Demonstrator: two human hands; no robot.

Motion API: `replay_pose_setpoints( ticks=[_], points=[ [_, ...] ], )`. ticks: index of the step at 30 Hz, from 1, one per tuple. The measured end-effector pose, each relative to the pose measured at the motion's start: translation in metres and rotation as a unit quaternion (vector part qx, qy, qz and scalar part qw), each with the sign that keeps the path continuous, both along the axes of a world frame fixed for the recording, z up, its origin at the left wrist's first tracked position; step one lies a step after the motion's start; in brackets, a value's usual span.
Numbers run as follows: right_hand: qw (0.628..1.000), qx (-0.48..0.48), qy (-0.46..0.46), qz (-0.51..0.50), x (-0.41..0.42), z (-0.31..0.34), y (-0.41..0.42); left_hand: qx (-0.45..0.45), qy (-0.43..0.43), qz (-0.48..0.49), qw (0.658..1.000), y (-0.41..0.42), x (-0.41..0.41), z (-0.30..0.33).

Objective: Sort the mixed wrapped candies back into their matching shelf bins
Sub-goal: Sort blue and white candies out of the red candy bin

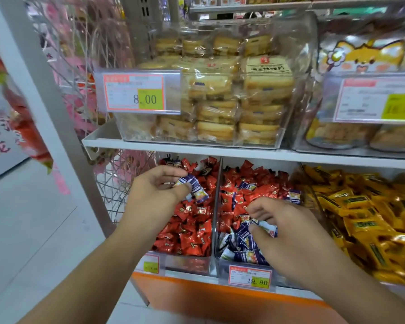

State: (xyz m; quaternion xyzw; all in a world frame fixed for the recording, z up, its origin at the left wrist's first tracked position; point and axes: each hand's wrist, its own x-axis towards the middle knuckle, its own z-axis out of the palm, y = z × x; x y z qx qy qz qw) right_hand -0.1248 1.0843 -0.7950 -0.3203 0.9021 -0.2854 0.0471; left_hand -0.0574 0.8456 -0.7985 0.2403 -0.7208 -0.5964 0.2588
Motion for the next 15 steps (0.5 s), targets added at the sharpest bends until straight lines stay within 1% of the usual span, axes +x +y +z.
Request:
replay_pose_setpoints(
  ticks=[5,6,8,10,12,13,15],
  points=[
    [0.991,-0.105,-0.078,0.009,0.005,0.005,-0.004,-0.002,0.000,-0.096,0.995,0.047,0.007,0.005],
    [0.989,-0.125,-0.074,0.002,0.005,0.005,-0.004,-0.006,-0.002,-0.112,0.994,0.054,0.005,0.004],
    [0.988,-0.150,-0.036,-0.021,0.003,0.005,-0.003,-0.024,-0.009,-0.127,0.992,0.064,0.001,0.003],
    [0.990,-0.131,-0.001,-0.056,-0.003,0.001,0.002,-0.042,-0.018,-0.121,0.992,0.065,-0.003,0.002],
    [0.992,-0.089,0.022,-0.089,-0.010,0.000,0.008,-0.044,-0.025,-0.118,0.992,0.063,-0.005,0.002],
    [0.993,-0.066,0.025,-0.093,-0.014,0.000,0.011,-0.042,-0.027,-0.119,0.992,0.062,-0.005,0.002],
    [0.996,-0.036,-0.002,-0.080,-0.018,0.002,0.014,-0.044,-0.027,-0.121,0.991,0.060,-0.008,0.000]
  ],
)
